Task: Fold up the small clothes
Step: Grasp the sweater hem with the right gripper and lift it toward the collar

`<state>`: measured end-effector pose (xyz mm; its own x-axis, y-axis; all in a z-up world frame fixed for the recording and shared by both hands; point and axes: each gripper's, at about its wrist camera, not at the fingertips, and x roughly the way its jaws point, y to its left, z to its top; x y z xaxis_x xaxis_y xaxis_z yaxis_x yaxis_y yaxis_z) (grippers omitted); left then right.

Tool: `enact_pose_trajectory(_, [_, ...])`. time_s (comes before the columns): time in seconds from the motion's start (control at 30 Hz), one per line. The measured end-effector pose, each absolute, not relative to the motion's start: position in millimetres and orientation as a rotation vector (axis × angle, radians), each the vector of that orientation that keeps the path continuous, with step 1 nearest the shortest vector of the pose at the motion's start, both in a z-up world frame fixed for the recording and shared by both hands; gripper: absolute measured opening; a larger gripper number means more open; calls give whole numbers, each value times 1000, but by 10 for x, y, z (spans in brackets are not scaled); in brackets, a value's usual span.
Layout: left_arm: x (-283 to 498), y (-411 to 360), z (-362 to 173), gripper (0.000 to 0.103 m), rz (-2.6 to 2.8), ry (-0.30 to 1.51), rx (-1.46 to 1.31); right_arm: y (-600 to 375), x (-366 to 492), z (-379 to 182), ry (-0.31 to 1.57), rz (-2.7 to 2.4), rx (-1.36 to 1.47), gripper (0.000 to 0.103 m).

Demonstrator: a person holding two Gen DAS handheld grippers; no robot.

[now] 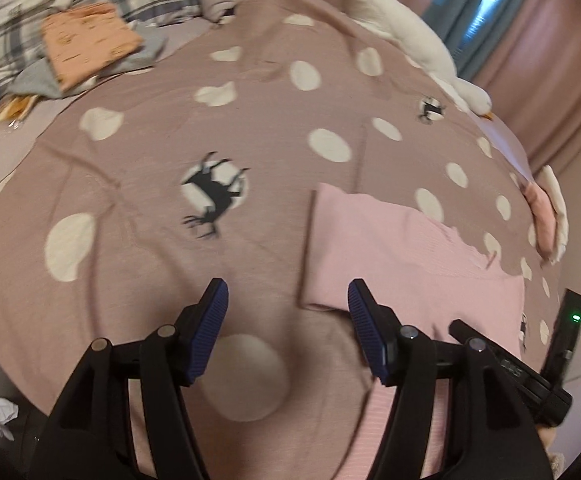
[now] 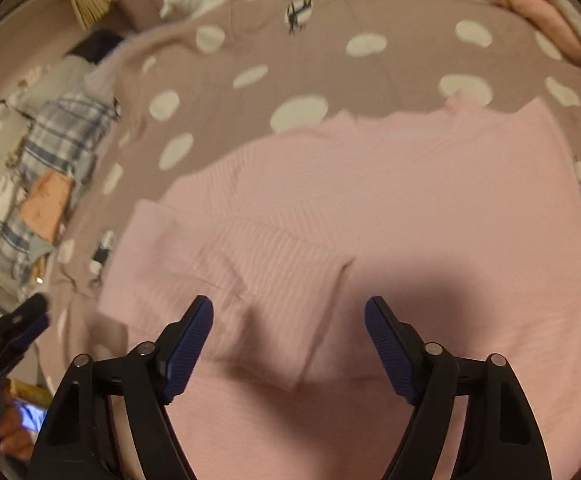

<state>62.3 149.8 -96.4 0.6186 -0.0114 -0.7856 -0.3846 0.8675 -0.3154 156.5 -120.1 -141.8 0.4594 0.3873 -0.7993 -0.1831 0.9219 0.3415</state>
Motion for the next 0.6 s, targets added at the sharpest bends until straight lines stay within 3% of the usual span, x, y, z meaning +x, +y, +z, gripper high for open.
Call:
enact_pose_trajectory(0.17, [540, 1595, -994, 62, 253, 890, -494, -979, 1564, -1539, 1023, 296, 99, 52])
enact_pose_trajectory(0.23, [521, 1623, -1015, 62, 256, 894, -504, -946, 1527, -1512, 1000, 287, 55, 30])
enact_pose_trajectory(0.3, [507, 1637, -1026, 62, 257, 896, -511, -942, 1512, -1479, 1000, 315, 54, 15])
enact_pose_trajectory(0.6, [505, 1654, -1054, 62, 257, 901, -529, -1128, 1399, -1047, 899, 384, 86, 11])
